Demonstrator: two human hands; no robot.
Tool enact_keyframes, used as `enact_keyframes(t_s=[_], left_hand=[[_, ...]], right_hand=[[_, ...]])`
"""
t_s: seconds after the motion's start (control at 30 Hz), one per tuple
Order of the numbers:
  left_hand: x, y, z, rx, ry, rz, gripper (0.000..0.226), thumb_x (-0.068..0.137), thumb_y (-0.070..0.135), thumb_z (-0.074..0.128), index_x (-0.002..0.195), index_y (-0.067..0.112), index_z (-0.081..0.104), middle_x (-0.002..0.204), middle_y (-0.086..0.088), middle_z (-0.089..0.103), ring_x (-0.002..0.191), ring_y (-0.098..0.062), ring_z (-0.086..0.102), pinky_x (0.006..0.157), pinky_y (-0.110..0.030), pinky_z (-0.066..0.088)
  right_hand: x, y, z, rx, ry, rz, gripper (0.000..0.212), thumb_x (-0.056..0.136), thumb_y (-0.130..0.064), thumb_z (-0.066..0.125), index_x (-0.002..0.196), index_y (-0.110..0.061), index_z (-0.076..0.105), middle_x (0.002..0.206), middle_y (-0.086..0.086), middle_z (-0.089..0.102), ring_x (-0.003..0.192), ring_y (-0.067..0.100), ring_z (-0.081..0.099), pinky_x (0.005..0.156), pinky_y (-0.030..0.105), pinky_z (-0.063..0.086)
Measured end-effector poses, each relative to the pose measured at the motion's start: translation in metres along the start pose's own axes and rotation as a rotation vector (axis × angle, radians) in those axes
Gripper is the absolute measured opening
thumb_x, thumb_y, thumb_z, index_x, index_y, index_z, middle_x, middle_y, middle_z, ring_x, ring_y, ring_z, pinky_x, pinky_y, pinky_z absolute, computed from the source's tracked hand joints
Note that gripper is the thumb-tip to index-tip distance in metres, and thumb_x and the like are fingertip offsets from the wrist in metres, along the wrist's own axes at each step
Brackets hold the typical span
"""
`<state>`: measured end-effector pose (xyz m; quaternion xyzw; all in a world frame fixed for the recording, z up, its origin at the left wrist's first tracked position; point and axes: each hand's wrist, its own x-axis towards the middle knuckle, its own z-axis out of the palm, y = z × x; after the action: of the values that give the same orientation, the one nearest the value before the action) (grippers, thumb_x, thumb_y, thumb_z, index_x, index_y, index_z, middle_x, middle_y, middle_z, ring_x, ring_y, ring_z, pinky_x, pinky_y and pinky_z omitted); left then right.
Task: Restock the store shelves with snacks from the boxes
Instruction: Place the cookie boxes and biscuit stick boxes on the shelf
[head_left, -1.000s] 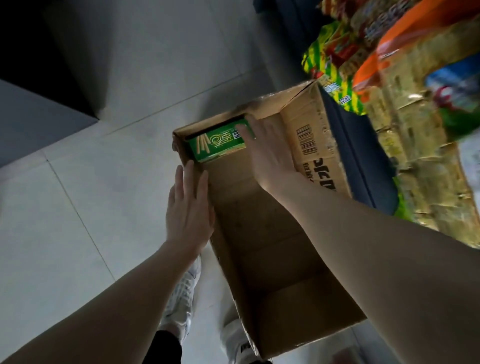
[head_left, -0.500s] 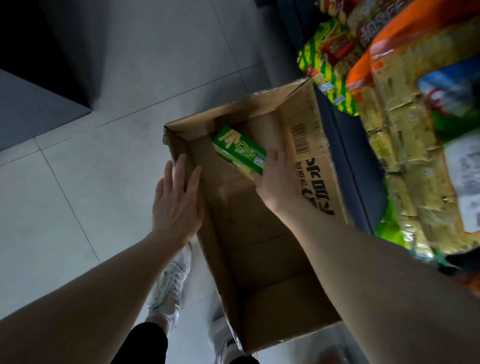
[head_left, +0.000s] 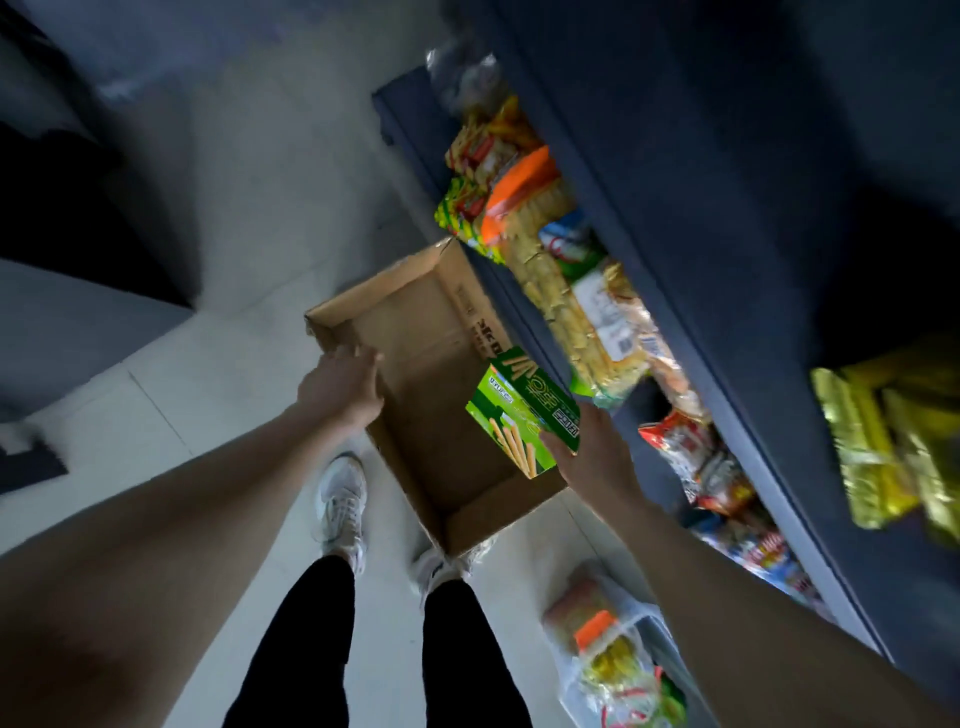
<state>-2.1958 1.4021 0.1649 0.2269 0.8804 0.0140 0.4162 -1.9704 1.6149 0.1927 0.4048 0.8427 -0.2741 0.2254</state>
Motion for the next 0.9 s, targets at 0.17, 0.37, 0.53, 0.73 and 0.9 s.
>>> enact_keyframes(t_s=[0.17,0.37,0.53,0.73,0.9], left_hand=[[-0.088,0.060,-0.100,0.126,-0.018,0.222,0.056,0.093,0.034,0.064,0.144,0.026,0.042,0.139,-0.003,0.054,0.120,-0.023,0.057,0.092,-0.036,0.051],[-0.178,0.129,-0.207,0.262,0.123,0.518,0.050,0.093,0.032,0.064,0.140,0.024,0.048,0.132,-0.003,0.060,0.116,-0.023,0.059,0.093,-0.036,0.050],[-0.238,0.186,-0.284,0.193,0.301,0.809,0.061,0.080,0.032,0.075,0.136,0.021,0.052,0.128,-0.005,0.060,0.118,-0.026,0.058,0.094,-0.038,0.047],[-0.310,0.257,-0.347,-0.101,0.055,1.013,0.079,0.069,0.043,0.086,0.136,0.020,0.051,0.130,0.006,0.062,0.115,-0.012,0.062,0.101,-0.039,0.049],[-0.371,0.311,-0.383,-0.304,0.048,1.174,0.065,0.080,0.035,0.080,0.135,0.023,0.047,0.127,0.004,0.061,0.116,-0.009,0.058,0.098,-0.041,0.052]], right_hand=[[-0.088,-0.036,-0.090,0.053,0.150,-0.007,0.057,0.094,-0.042,0.064,0.133,-0.004,0.047,0.124,0.019,0.054,0.114,0.036,0.051,0.085,0.042,0.046],[-0.186,-0.070,-0.196,0.190,0.429,-0.092,0.058,0.094,-0.040,0.064,0.140,-0.009,0.046,0.125,0.009,0.054,0.106,0.026,0.057,0.078,0.029,0.039],[-0.259,-0.079,-0.292,0.266,0.612,-0.153,0.059,0.096,-0.045,0.061,0.143,-0.014,0.046,0.129,0.001,0.052,0.092,0.018,0.060,0.084,0.031,0.045],[-0.345,-0.089,-0.413,0.415,0.766,-0.214,0.056,0.095,-0.045,0.059,0.142,-0.015,0.050,0.128,-0.003,0.053,0.091,-0.004,0.060,0.075,0.009,0.047],[-0.408,-0.085,-0.490,0.518,0.956,-0.290,0.050,0.089,-0.055,0.065,0.132,-0.031,0.056,0.123,-0.006,0.063,0.098,0.015,0.066,0.086,0.034,0.056]])
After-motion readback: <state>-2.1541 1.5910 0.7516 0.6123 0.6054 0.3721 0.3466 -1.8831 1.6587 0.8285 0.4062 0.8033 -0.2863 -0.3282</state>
